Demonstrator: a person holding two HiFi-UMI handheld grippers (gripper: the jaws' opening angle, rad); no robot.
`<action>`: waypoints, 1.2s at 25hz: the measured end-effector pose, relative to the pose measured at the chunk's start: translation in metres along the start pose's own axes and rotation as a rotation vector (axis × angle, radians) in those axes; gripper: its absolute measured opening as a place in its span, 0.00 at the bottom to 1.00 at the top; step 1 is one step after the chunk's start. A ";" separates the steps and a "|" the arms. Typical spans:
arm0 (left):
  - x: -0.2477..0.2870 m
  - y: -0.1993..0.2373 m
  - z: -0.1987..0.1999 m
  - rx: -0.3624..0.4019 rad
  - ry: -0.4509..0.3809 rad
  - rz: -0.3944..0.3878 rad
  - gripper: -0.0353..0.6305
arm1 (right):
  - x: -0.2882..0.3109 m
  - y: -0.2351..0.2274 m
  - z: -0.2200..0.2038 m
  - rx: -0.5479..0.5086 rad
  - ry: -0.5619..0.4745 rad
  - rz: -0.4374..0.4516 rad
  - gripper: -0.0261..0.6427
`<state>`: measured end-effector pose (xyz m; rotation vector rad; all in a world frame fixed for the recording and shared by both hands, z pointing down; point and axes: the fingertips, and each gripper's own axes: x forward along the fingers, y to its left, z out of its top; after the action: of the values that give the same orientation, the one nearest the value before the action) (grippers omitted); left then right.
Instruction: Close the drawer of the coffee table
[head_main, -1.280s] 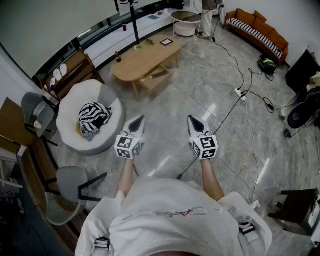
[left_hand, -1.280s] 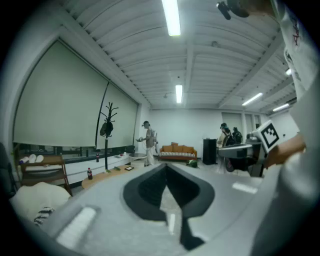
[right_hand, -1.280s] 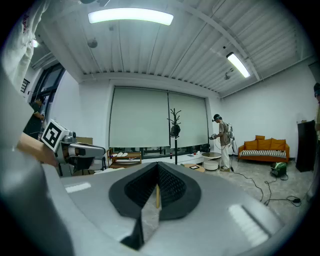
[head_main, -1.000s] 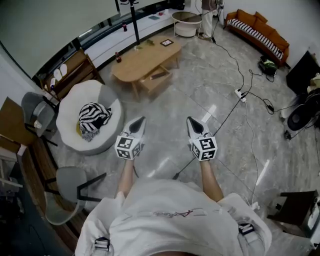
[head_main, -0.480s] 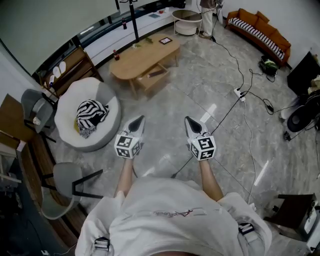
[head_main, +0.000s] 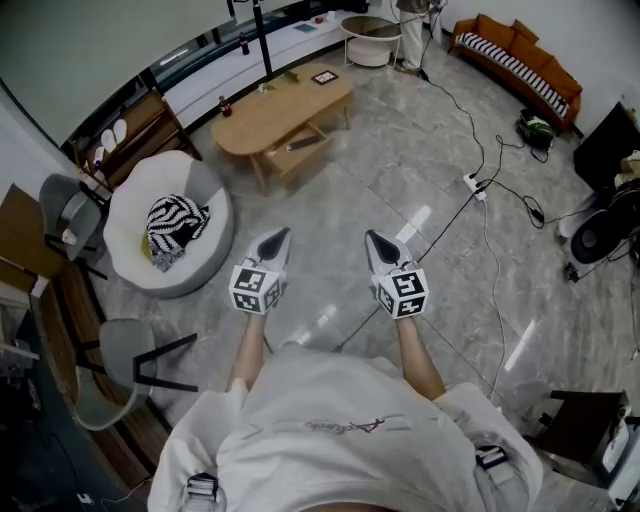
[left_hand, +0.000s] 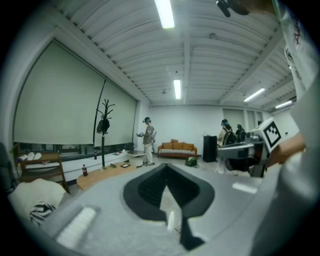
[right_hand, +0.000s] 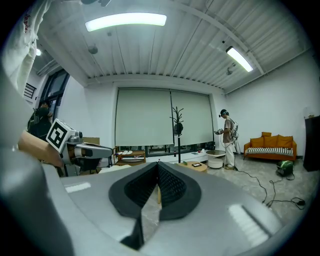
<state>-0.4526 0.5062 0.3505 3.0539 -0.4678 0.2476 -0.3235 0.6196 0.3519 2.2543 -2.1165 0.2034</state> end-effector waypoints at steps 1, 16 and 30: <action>0.002 -0.003 -0.001 0.002 0.002 -0.001 0.05 | -0.002 -0.002 -0.001 0.000 -0.002 0.001 0.05; 0.035 -0.013 -0.005 0.015 0.005 -0.017 0.05 | -0.003 -0.029 -0.012 -0.010 0.003 -0.010 0.04; 0.076 0.012 -0.014 0.006 0.032 -0.037 0.05 | 0.030 -0.055 -0.015 0.004 0.012 -0.024 0.05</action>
<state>-0.3868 0.4734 0.3766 3.0561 -0.4097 0.2965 -0.2681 0.5950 0.3740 2.2742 -2.0837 0.2194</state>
